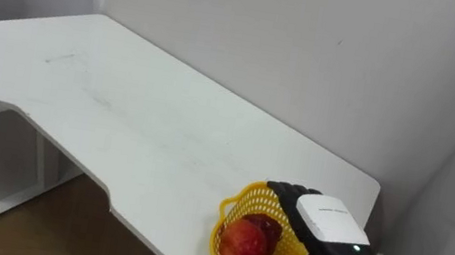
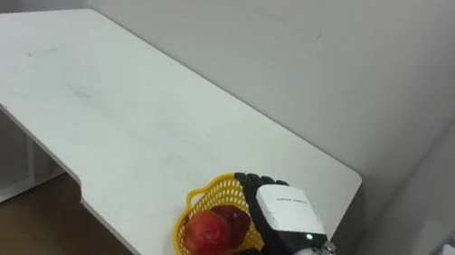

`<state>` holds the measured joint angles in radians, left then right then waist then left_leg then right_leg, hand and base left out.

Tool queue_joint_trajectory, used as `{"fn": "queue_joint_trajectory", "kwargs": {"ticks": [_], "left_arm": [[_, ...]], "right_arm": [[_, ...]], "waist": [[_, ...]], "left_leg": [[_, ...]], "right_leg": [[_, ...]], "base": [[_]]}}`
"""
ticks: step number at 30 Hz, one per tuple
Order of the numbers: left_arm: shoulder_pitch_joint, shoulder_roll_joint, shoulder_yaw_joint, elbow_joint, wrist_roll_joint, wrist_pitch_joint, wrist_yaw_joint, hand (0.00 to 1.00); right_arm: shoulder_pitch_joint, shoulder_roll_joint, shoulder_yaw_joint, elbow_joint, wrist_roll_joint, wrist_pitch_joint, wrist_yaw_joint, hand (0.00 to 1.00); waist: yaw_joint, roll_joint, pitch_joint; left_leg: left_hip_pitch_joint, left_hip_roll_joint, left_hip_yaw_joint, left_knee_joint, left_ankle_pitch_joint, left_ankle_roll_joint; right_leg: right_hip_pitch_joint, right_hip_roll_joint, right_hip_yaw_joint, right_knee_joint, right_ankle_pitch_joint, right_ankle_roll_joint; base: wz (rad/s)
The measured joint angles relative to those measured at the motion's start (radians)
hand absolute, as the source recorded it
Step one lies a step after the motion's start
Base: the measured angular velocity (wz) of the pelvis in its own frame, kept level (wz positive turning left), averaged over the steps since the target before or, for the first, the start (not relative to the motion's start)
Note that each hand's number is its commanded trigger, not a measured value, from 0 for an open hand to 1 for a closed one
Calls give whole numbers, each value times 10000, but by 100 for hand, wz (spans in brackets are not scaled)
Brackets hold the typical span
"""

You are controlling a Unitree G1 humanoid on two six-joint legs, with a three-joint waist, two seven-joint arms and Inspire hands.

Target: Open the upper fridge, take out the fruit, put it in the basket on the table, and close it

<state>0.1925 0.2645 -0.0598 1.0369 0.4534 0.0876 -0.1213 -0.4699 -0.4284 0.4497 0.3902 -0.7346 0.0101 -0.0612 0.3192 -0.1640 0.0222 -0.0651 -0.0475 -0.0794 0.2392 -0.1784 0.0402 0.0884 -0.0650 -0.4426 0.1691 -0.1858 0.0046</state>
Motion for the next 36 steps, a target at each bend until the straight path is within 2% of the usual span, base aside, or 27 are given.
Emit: {"fn": "queue_joint_trajectory", "kwargs": {"ticks": [4,6,7,8,9,11,13,17,21,24,29,30,36], "left_arm": [[9,3,67,-2,9,-1,-20,0],[7,3,107,3,7,-2,-17,0],[19,2,138,5,7,-4,-7,0],[37,3,149,-1,7,-2,-4,0],[83,3,151,-26,8,1,-4,0],[197,2,150,-66,10,12,-18,0],[288,0,150,-108,4,54,-45,0],[279,-6,155,-216,2,64,-7,0],[260,-95,191,-231,22,59,26,0],[268,-104,184,-330,121,-14,56,0],[270,-105,182,-330,124,-74,68,0],[283,-106,171,-330,121,-78,58,0],[262,-102,173,-387,124,-103,-58,0]], "right_arm": [[0,-1,-3,0,19,-5,0,0],[0,-2,-10,-2,216,-22,0,0],[1,-2,-48,-74,257,-15,0,0],[3,-2,-66,-153,239,2,0,0],[12,-2,-128,-429,189,41,-1,0],[14,-2,-233,-889,175,32,-14,0],[44,-5,-390,-1344,236,-5,-47,0],[128,-12,-509,-1988,264,-99,-180,0],[529,-11,-846,-2793,290,-347,-255,0],[578,-11,-1142,-2831,296,-512,-406,0],[603,-38,-1782,-2827,296,-658,-910,0],[618,-58,-1892,-2827,309,-729,-975,0],[619,-68,-1974,-2857,421,-878,-1128,0]], "waist": [[-59,19,-52],[-104,80,-41],[-135,77,-67],[-167,127,-48],[-230,124,-80],[-360,210,-91],[-498,272,-160],[-689,345,-144],[-742,594,-155],[-977,743,-164],[-1241,775,-149],[-1296,774,-149],[-1376,707,-204]], "left_leg": [[32,-1,-2,4,1,1],[69,-3,-5,4,1,1],[75,-4,-4,6,1,1],[58,-6,-2,8,0,1],[39,-10,-3,9,1,2],[36,-15,-2,9,1,2],[37,-16,-3,13,2,3],[60,11,139,48,6,4],[102,1,243,47,11,26],[108,-10,245,53,43,56],[127,0,247,-6,113,35],[185,22,365,-32,113,34],[254,26,458,-71,112,38]], "right_leg": [[36,-11,-8,1,0,1],[80,-12,-6,-1,-4,6],[99,-8,1,2,-6,10],[100,-9,1,2,-8,13],[100,-9,1,4,-11,18],[101,-11,1,4,-18,30],[105,-13,-7,17,-25,41],[109,-8,34,14,-25,41],[124,-24,273,15,-25,42],[151,-36,280,17,-24,42],[133,-28,319,19,-24,39],[131,-26,374,28,-23,38],[140,-35,453,32,-22,37]], "base": [[0],[0],[0],[0],[0],[0],[0],[-2],[-11],[0],[-1],[-14],[-4]]}}
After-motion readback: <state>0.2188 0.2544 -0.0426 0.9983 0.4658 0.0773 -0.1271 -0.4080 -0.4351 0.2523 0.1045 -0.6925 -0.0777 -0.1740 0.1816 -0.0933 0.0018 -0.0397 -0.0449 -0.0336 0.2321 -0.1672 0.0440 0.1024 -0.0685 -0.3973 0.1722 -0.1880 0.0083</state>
